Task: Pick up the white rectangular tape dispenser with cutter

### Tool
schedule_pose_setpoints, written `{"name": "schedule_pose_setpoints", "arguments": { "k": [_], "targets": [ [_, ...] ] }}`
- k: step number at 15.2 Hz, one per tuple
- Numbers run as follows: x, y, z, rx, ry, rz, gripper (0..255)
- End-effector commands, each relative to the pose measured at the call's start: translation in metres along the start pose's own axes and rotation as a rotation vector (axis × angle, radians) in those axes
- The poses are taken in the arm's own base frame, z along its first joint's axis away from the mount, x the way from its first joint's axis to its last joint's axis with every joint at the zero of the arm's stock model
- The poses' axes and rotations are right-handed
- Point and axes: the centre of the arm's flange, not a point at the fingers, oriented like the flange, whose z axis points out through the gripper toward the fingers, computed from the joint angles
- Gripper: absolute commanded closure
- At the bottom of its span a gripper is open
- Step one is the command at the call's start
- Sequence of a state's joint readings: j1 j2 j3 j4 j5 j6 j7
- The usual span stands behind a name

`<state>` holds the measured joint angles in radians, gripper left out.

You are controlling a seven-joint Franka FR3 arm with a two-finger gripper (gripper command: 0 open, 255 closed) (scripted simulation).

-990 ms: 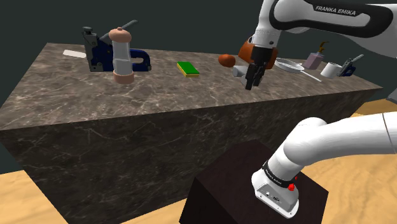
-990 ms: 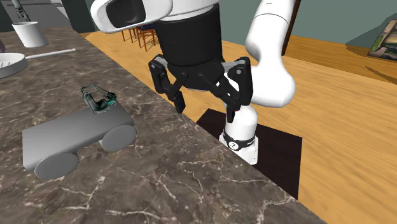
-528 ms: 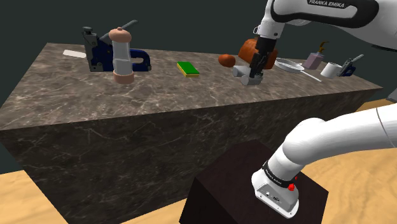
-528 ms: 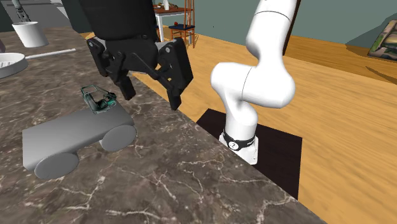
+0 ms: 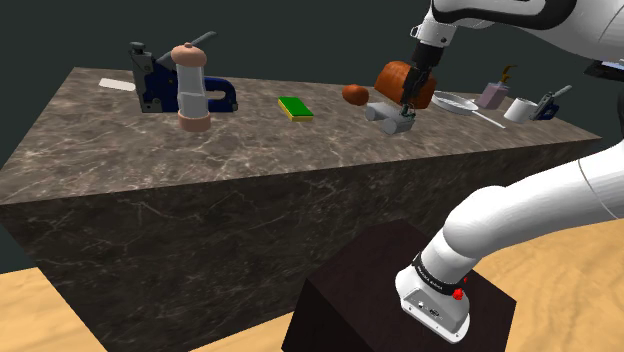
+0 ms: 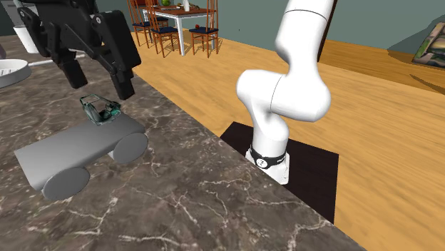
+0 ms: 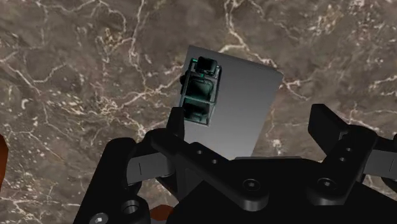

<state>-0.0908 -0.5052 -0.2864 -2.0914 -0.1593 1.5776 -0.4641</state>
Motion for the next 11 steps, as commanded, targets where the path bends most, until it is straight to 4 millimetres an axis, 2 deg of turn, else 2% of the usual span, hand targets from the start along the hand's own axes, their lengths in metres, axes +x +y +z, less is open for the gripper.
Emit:
{"name": "schedule_pose_setpoints", "arguments": {
  "k": [1,8,10,11],
  "targets": [
    [0.003,0.014,-0.007,-0.010,0.011,-0.002,0],
    [0.004,0.014,0.033,-0.010,0.011,-0.002,0],
    [0.004,0.014,0.033,-0.010,0.011,-0.002,0],
    [0.004,0.014,0.033,-0.010,0.011,-0.002,255]
  ]
}}
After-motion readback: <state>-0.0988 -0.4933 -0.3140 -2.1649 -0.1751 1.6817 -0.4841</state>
